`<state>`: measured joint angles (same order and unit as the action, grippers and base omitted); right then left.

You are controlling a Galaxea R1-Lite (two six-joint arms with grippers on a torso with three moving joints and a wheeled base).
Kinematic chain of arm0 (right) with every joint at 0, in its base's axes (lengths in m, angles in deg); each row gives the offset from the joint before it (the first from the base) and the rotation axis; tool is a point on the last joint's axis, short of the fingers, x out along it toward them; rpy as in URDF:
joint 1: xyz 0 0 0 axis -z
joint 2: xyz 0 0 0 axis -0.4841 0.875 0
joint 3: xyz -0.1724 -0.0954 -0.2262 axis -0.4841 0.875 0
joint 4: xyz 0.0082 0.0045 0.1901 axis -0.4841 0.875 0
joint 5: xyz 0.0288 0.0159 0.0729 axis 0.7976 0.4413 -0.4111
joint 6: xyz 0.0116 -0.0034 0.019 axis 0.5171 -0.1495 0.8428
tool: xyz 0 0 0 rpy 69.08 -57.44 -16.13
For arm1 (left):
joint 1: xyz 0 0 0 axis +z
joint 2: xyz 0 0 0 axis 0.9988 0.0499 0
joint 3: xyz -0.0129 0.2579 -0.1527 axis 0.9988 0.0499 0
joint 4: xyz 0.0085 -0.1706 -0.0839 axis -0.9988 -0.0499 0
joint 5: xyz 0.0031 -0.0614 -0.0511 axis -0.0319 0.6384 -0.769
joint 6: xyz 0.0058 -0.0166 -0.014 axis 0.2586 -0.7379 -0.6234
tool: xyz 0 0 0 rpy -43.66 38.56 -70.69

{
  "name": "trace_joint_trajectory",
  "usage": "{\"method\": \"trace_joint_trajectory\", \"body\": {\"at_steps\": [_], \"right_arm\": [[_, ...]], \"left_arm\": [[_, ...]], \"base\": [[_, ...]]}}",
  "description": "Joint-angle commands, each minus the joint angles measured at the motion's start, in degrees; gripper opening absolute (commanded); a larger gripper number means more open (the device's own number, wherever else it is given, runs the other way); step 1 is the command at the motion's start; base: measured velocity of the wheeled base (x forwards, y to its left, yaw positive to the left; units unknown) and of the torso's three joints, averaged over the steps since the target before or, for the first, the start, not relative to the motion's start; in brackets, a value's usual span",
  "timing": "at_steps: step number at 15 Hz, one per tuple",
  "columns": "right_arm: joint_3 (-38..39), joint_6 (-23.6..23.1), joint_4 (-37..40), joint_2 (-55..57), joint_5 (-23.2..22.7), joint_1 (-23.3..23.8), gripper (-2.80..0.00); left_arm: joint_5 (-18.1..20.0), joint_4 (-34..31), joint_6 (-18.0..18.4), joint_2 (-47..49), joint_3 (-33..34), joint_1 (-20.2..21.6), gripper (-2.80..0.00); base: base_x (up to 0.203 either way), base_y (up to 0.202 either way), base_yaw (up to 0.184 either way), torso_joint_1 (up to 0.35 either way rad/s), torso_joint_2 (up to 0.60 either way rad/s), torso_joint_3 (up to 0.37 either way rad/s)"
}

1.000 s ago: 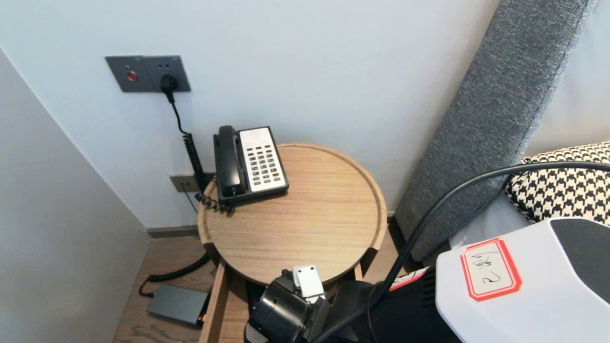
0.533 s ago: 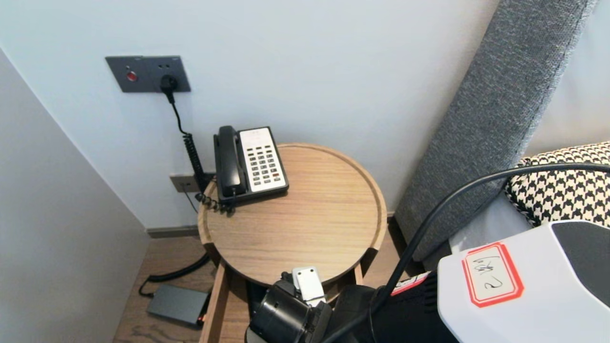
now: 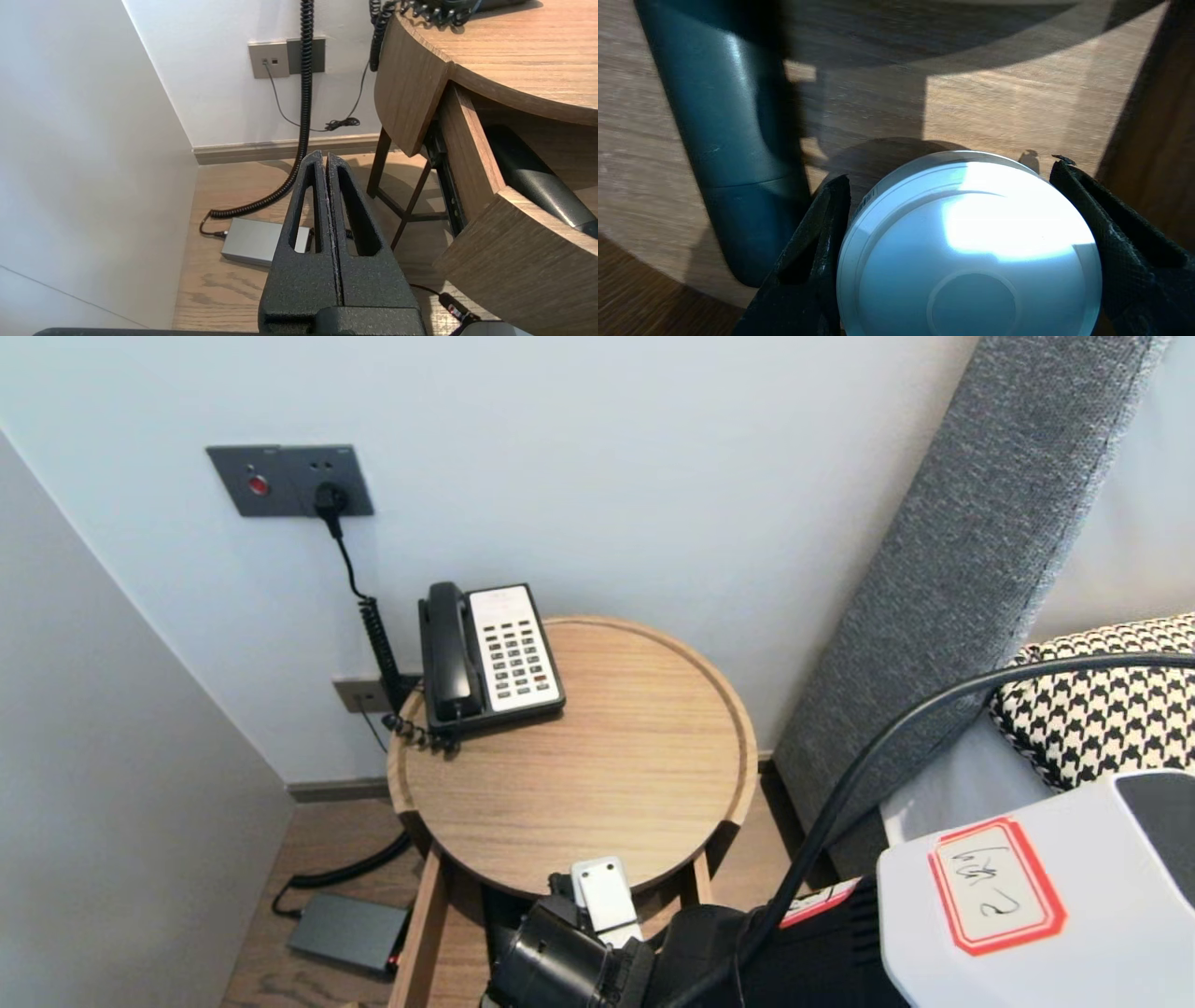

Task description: Put the remote controls on the table in the drawer one by one

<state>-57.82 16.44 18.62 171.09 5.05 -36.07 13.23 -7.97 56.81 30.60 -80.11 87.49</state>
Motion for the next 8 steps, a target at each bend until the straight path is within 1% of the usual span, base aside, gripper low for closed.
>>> {"method": "trace_joint_trajectory", "body": {"at_steps": [1, 4, 8], "right_arm": [[0.0, 0.1, 0.0, -1.3, 0.2, -0.2, -2.80], [0.0, -0.1, 0.0, -0.7, 0.2, -0.3, -2.80], [-0.4, -0.6, -2.8, 1.7, 0.1, -0.3, -2.80]], "left_arm": [[0.0, 0.0, 0.0, -0.1, 0.7, 0.1, -2.80], [0.0, 0.0, 0.0, -0.1, 0.7, 0.0, -2.80], [0.0, 0.0, 0.0, -0.1, 0.7, 0.0, -2.80]], "base": [[0.000, 0.000, 0.000, 0.000, 0.00, 0.000], [0.000, 0.000, 0.000, 0.000, 0.00, 0.000], [0.000, 0.000, 0.000, 0.000, 0.00, 0.000]]}}
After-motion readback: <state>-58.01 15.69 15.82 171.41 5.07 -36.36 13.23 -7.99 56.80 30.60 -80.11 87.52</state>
